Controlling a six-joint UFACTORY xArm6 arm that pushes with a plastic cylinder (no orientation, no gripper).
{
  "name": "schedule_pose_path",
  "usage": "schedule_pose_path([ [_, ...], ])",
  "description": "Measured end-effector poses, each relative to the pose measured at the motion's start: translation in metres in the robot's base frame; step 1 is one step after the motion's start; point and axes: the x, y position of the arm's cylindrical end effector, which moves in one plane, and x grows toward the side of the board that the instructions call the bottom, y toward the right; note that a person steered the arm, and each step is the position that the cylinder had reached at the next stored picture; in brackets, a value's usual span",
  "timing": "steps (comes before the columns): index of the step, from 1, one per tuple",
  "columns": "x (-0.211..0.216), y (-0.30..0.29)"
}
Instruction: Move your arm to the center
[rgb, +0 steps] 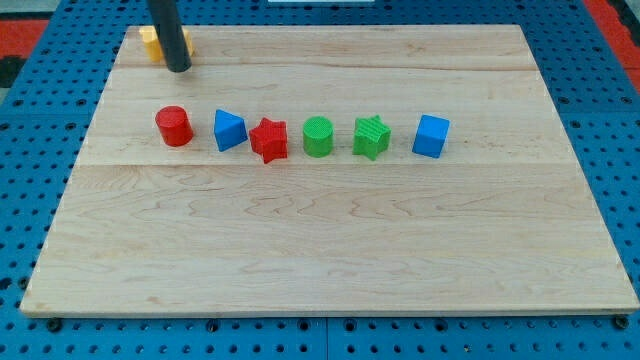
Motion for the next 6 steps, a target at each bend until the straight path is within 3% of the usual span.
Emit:
schedule_pose_path([
  [1, 0.036, -0.052],
  [3, 0.041, -0.071],
  [4, 0.030, -0.029],
  [6, 0.041, 0.109],
])
